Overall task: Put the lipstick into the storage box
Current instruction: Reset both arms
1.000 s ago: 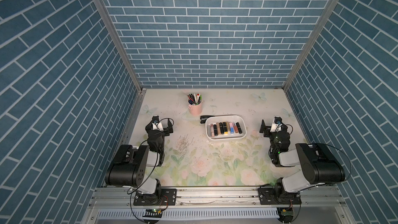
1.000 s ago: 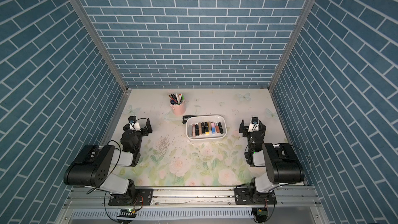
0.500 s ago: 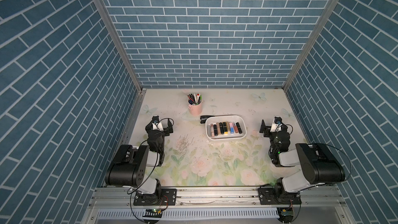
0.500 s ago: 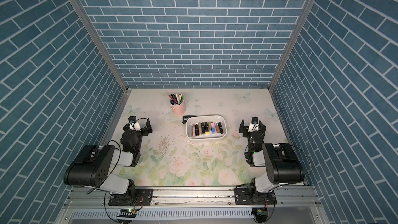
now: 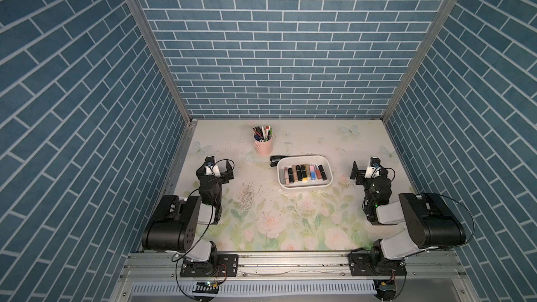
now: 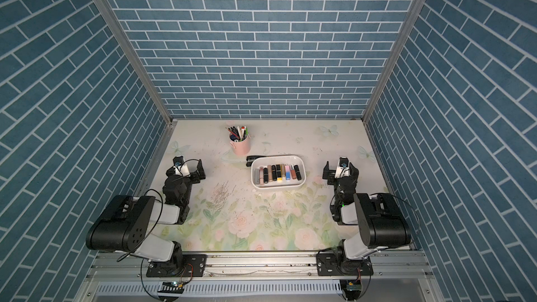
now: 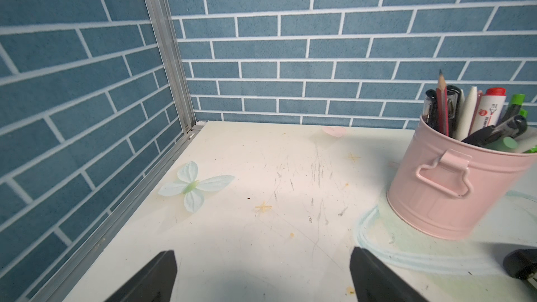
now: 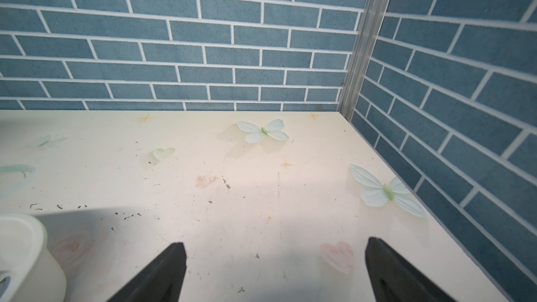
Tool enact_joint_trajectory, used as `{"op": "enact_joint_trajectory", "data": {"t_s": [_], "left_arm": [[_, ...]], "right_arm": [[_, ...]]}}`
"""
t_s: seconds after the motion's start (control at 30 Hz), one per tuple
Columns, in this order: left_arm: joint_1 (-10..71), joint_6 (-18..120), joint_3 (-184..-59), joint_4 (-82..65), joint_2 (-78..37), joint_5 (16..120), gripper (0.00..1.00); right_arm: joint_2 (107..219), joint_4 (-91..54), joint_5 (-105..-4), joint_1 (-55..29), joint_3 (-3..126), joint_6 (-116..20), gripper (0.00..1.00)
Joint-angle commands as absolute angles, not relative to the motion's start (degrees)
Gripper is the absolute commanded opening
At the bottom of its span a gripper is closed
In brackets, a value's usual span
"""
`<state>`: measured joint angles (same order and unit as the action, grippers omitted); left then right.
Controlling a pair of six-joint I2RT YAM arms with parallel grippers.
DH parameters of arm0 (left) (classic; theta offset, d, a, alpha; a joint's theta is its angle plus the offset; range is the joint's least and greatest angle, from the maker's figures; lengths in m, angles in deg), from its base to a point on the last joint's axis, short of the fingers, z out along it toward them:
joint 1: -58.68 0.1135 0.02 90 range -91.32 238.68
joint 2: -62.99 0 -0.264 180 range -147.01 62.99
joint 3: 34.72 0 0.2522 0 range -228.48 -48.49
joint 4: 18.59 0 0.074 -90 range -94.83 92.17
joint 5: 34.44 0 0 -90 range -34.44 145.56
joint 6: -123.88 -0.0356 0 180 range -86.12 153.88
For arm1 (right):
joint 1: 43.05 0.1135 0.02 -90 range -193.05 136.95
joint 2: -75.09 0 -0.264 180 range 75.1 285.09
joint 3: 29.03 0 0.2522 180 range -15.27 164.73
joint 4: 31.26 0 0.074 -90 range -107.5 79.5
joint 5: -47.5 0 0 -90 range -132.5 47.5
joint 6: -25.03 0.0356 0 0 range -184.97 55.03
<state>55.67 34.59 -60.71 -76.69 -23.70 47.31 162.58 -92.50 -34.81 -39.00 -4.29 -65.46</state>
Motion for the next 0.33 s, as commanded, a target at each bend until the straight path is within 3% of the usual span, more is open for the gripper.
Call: {"op": "enact_joint_trajectory", "data": {"t_s": [0.0,0.3], "left_arm": [[56.0,34.8,-60.8,-78.0,-23.8,47.7,1.00],[56.0,34.8,-60.7,-78.0,-23.8,47.7,0.99]], "right_arm": [[163.0,-92.7,-35.1,-39.3,-3.4,-66.3,1.00],[163.0,-92.8,-35.1,-39.3,-3.4,-66.3,1.00]]}}
